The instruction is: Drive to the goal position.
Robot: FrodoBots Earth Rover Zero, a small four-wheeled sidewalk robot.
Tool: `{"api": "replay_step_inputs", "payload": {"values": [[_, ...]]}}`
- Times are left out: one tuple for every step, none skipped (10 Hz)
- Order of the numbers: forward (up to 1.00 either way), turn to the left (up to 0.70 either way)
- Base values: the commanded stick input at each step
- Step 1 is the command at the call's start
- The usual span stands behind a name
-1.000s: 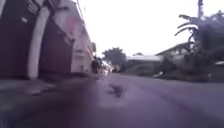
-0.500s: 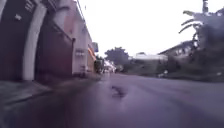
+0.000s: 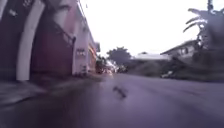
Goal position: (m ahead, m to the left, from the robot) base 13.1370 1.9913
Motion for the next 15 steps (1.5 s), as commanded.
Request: {"api": "replay_step_inputs", "payload": {"values": [[0.70,-0.18],[0.70,-0.06],[0.70,0.00],[0.70,0.00],[0.70,0.00],[0.70,0.00],[0.70,0.00],[0.70,0.00],[0.70,0.00],[0.70,0.00],[0.70,-0.15],[0.70,-0.34],[0.70,-0.35],[0.70,-0.35],[0.70,-0.35]]}}
